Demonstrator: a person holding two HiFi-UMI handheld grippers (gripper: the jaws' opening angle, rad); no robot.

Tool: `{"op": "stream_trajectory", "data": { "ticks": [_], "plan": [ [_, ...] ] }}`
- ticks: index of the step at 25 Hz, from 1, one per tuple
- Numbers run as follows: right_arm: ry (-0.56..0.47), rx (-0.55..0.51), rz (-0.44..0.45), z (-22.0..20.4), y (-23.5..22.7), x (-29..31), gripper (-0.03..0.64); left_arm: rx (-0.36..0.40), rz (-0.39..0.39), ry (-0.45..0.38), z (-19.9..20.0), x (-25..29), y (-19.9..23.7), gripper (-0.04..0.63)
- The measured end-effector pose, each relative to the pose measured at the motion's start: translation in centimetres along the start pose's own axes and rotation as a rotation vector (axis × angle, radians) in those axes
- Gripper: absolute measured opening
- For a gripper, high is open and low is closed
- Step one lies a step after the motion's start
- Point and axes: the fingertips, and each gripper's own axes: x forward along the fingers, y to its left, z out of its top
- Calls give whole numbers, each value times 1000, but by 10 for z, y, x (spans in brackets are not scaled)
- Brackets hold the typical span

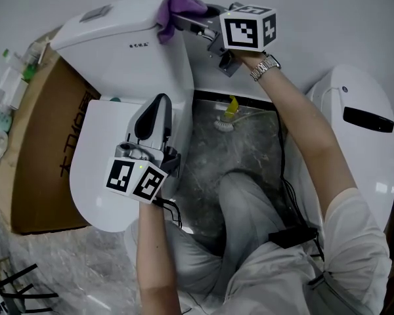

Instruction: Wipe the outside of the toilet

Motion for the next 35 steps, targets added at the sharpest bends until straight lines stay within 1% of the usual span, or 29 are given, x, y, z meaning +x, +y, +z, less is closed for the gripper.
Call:
{"op": "stream_trajectory", "data": {
  "ticks": [4, 6, 10, 14, 18, 27, 31, 35],
  "plan": [
    [-34, 25, 7, -5, -3, 1, 138, -5, 2, -3, 1, 2, 1, 5],
    [-19, 22, 1, -16, -6, 0, 137, -6, 4, -3, 1, 2, 1, 5],
    [45, 12, -26, -54, -17, -6, 137, -7, 2, -12, 3, 1, 0, 5],
    [60, 80, -38, -96, -25, -11, 137, 2, -9, 1, -1, 3, -4, 5],
    [93, 94, -56, -131, -29, -15, 137, 1, -10, 5, -2, 4, -3, 5],
    [273, 61, -99, -218, -37, -26, 135, 1, -12, -3, -2, 4, -4, 5],
    [341, 78, -137, -255, -42, -33, 135, 3, -16, -3, -1, 4, -5, 5],
    [389, 98, -165, -280, -45, -38, 135, -2, -14, -8, 0, 2, -4, 5]
  ]
}}
